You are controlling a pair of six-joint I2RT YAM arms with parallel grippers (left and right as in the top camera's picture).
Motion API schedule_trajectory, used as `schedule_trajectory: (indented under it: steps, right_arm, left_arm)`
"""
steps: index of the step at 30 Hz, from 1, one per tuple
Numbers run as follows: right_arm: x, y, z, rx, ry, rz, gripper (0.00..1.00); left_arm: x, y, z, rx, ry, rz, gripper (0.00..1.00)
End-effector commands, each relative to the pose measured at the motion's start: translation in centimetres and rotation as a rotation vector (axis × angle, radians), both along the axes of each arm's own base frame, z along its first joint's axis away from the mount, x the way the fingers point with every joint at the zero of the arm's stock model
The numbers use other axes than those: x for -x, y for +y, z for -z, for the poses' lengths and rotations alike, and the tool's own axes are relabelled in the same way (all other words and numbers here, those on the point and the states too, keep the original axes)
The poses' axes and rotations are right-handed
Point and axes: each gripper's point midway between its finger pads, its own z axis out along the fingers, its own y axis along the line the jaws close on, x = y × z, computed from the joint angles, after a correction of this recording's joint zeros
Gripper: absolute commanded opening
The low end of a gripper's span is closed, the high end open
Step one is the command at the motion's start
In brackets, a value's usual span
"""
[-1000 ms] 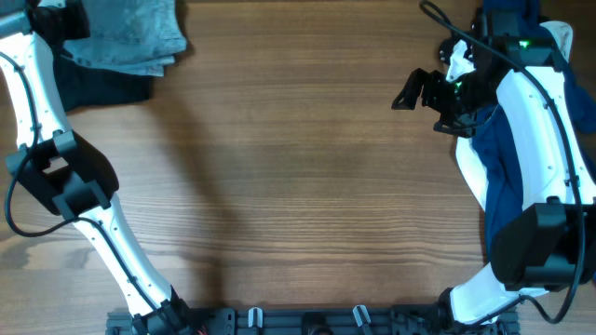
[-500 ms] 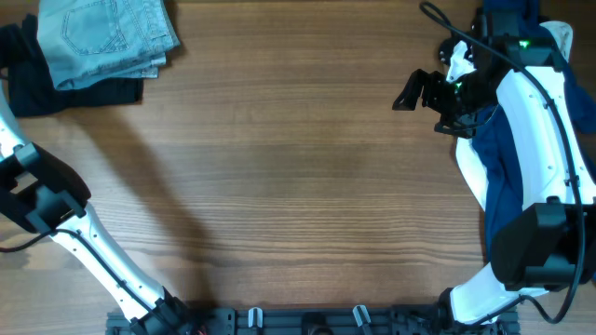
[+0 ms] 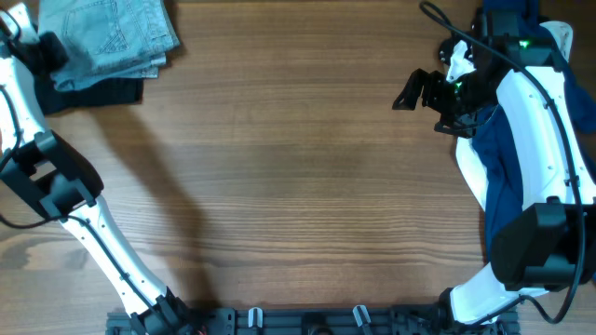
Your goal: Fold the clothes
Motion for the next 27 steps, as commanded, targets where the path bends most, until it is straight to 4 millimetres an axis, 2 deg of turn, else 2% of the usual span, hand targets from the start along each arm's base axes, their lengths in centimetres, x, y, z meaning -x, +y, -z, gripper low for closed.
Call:
schedule_trajectory:
  steps: [1,3,7,8,11,13,15,17,19,21,23,27]
  right_arm:
    - [-0.1,-0.2,-1.2,0.016,-0.038,0.0,1.0]
    - [-0.2,-0.2,-1.2,0.016,-0.041,0.0,1.0]
    - [-0.3,-0.3,-1.2,0.023,-0.044,0.002,1.0]
    - [-0.3,-0.3,-1.2,0.022,-0.043,0.002,1.0]
    - [-0.3,-0.3,-1.2,0.022,-0.044,0.003,1.0]
    - [-0.4,-0.3,-1.2,0.022,-0.047,0.003,0.99]
    - [-0.5,-0.3,-1.2,0.023,-0.052,0.003,1.0]
    - [-0.7,-0.3,-1.2,0.023,-0.06,0.004,1.0]
    - [-0.8,-0.3,-1.3,0.023,-0.064,0.004,1.0]
    - [-0.8,-0.3,-1.3,0.023,-0.065,0.002,1.0]
    - [-0.8,-0.3,-1.3,0.023,-0.066,0.001,1.0]
    - [-0.8,-0.3,-1.3,0.027,-0.073,-0.016,1.0]
  left_arm:
    - [2.4,2.8,5.7,-0.078,0.163,-0.112,0.07]
    - [3.4,3.8,6.3,-0.094,0.197,-0.144,0.12]
    - [2.9,4.3,2.7,-0.106,0.139,-0.167,0.18]
    - [2.1,3.6,-0.3,-0.114,0.085,-0.15,0.19]
    - [0.6,1.4,-6.3,-0.093,-0.039,-0.085,0.18]
    - [-0.5,-1.5,-11.3,-0.059,-0.152,-0.001,0.17]
    - [-1.4,-4.4,-14.3,-0.042,-0.219,0.069,0.14]
    - [-2.1,-6.5,-14.0,-0.034,-0.213,0.103,0.14]
    - [-2.6,-8.4,-12.3,-0.011,-0.175,0.132,0.18]
    - [-2.9,-10.3,-9.8,0.018,-0.122,0.161,0.21]
    - [-2.9,-12.6,-5.9,0.06,-0.036,0.192,0.21]
    - [-1.9,-14.1,-0.3,0.117,0.087,0.205,0.21]
